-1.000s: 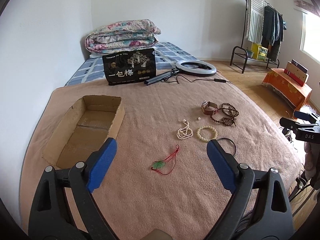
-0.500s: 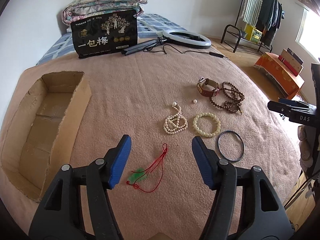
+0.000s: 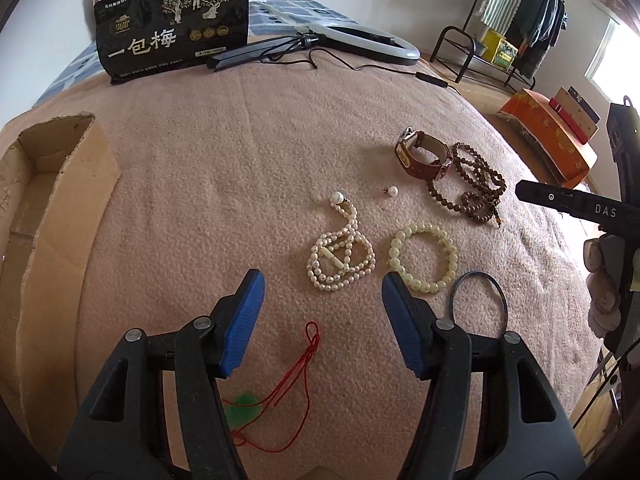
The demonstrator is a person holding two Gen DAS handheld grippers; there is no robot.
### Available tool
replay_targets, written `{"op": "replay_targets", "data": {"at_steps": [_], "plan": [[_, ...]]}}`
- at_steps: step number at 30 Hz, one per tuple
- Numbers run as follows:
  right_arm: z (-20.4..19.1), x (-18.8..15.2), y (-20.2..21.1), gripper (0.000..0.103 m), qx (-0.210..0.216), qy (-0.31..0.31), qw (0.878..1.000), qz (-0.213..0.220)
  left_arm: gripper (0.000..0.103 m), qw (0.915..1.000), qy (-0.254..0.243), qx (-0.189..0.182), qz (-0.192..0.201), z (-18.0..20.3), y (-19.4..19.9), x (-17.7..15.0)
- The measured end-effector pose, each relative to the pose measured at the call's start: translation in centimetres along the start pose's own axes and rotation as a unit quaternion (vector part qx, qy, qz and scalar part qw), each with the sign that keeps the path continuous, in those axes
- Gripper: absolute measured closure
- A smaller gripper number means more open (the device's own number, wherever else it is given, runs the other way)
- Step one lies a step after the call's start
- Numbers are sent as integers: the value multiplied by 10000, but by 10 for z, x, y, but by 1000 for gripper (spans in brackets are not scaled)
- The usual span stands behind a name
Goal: Organize jewelry
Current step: 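Reach the left tool to the pearl necklace while the right tool reaches the brown bead strand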
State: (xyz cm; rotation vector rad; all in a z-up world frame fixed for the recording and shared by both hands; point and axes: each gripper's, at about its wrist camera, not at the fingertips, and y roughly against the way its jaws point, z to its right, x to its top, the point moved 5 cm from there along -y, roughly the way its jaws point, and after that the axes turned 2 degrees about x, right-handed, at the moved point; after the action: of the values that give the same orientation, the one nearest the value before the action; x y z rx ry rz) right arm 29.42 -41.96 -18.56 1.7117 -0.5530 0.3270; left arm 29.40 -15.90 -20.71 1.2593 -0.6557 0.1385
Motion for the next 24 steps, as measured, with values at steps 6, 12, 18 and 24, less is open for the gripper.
{"op": "replay_targets", "data": {"at_steps": [6, 12, 18, 24], "plan": [[2, 9, -18, 18, 102, -219, 9996, -169, 48, 9997, -171, 93, -139, 5, -21, 4], [4, 13, -33, 18, 169, -468, 9982, -338, 54, 9996, -181, 110, -166, 4, -32, 5], [2, 12, -52, 18, 129, -619, 9964, -568, 62, 9998, -130, 89, -155, 1, -36, 5], [-4, 14, -62, 24, -245, -471, 9967, -621, 78, 9999, -80, 107, -96, 1, -39, 8]]}}
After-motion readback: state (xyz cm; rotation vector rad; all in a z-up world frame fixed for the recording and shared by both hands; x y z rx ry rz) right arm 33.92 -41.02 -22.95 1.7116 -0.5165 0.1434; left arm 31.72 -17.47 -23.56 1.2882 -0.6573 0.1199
